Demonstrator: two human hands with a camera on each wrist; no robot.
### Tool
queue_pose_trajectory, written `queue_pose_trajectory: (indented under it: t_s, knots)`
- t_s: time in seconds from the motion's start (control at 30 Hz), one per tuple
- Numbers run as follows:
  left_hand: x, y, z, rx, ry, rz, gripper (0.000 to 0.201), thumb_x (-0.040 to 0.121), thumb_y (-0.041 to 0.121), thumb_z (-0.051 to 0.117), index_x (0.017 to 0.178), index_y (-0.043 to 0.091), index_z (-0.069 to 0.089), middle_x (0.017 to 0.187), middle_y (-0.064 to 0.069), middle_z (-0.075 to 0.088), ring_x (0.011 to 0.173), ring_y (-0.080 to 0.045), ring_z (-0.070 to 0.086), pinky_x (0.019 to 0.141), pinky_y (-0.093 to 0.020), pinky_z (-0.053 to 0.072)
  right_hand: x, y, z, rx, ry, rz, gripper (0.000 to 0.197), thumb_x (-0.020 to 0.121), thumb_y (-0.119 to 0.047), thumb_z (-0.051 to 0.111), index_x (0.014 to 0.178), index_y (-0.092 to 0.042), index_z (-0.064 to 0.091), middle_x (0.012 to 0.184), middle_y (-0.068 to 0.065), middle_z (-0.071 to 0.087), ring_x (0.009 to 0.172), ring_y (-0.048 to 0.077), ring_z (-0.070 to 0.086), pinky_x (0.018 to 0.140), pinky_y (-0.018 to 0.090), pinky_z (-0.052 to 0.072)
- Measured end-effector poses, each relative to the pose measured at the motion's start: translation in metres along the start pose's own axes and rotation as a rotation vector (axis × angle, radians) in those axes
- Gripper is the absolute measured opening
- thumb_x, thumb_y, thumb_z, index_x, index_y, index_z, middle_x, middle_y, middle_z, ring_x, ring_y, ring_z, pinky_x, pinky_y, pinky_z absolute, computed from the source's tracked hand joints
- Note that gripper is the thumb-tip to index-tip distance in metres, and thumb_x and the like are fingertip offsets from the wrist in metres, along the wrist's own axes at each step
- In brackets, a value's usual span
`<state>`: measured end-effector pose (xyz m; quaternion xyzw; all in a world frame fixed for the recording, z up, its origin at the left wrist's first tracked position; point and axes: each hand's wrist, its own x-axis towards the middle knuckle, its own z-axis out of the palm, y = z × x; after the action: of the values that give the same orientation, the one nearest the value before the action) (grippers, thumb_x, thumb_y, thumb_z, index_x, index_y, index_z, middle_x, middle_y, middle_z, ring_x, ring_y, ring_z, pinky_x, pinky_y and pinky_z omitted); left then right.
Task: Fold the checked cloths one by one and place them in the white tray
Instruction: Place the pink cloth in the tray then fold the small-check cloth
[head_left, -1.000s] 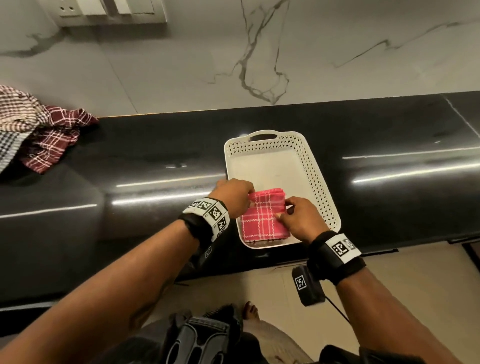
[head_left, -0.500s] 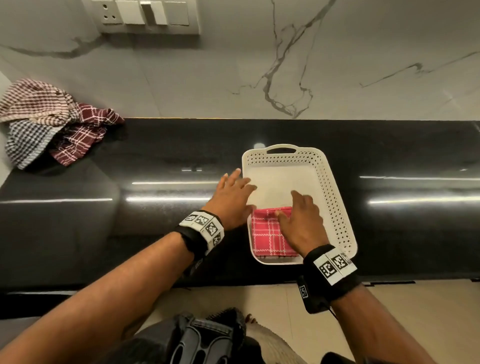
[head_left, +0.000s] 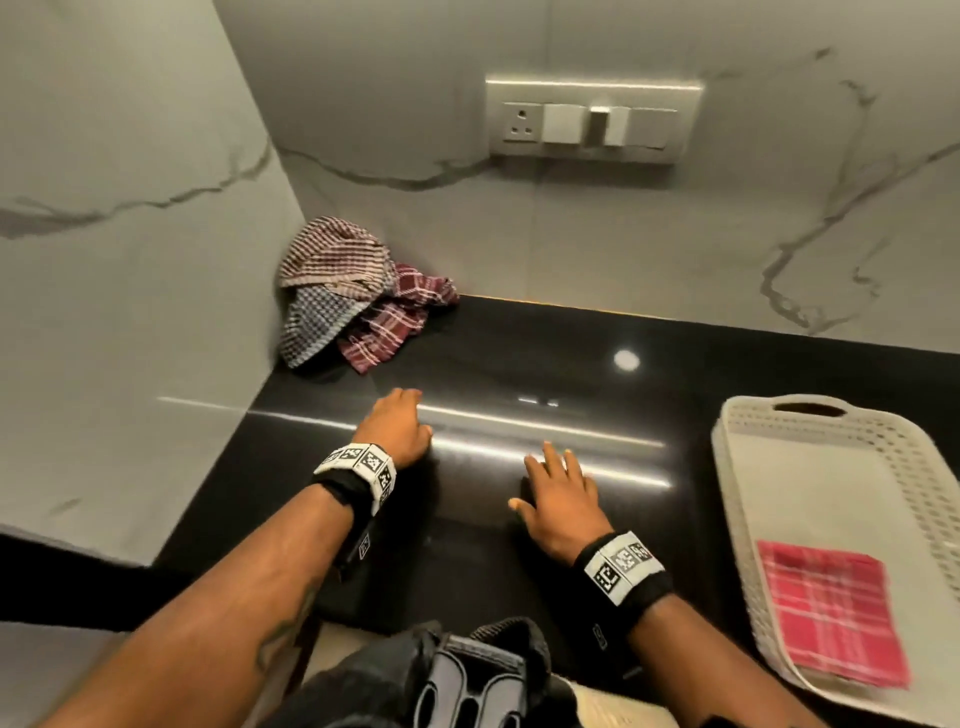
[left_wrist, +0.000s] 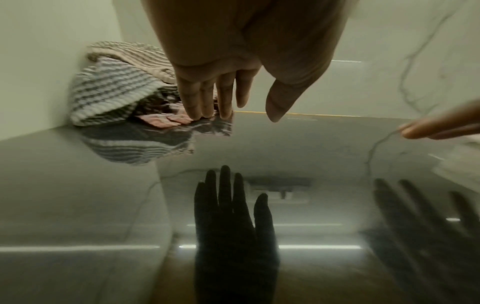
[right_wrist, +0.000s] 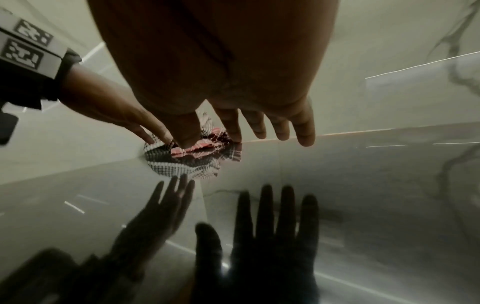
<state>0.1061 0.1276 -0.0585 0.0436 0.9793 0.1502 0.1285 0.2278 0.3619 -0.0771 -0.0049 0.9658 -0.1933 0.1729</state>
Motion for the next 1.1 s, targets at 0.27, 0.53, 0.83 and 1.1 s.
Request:
queue_pose_trajectory:
  t_s: [0.27, 0.53, 0.83, 1.1]
  knots:
    - [0.081, -0.096, -0.059, 0.216, 0.175, 0.041, 0.047, 0.084, 0.021, 0.06, 0.13, 0.013, 0.054, 0.157, -0.017, 0.023, 0.143, -0.038, 0.023, 0.117, -0.052, 0.027, 0.044, -0.037, 0.038, -0.07, -0.044, 0.112, 0.07, 0.097, -0.055, 0.043, 0.156, -0.034, 0.012, 0.166, 0.001, -0.007, 0.151, 0.036, -0.012, 0.117, 0.065, 0.002]
    - [0.147, -0.119, -0.11, 0.377, 0.285, 0.049, 0.052, 0.08, 0.023, 0.063, 0.131, 0.024, 0.054, 0.165, -0.013, 0.002, 0.15, -0.041, 0.002, 0.121, -0.055, 0.006, 0.044, -0.04, 0.034, -0.017, -0.024, 0.167, 0.071, 0.095, -0.056, 0.046, 0.156, -0.041, 0.013, 0.166, -0.006, -0.008, 0.152, 0.027, -0.014, 0.121, 0.057, 0.0]
    - [0.175, -0.133, -0.134, 0.343, 0.117, 0.032, 0.055, 0.085, 0.023, 0.063, 0.137, 0.011, 0.051, 0.16, -0.014, 0.019, 0.138, -0.042, 0.034, 0.112, -0.049, 0.033, 0.046, -0.049, 0.03, 0.037, -0.037, 0.234, 0.071, 0.094, -0.052, 0.053, 0.155, -0.043, 0.018, 0.166, -0.01, -0.005, 0.152, 0.024, -0.012, 0.121, 0.058, 0.0]
    - [0.15, -0.113, -0.15, 0.2, 0.494, 0.358, 0.021, 0.08, -0.006, 0.058, 0.096, 0.004, 0.069, 0.096, -0.015, 0.065, 0.088, -0.036, 0.062, 0.08, -0.045, 0.052, 0.043, -0.047, 0.03, 0.065, -0.04, 0.241, 0.069, 0.095, -0.053, 0.052, 0.154, -0.044, 0.018, 0.166, -0.011, -0.005, 0.152, 0.022, -0.013, 0.121, 0.056, -0.002]
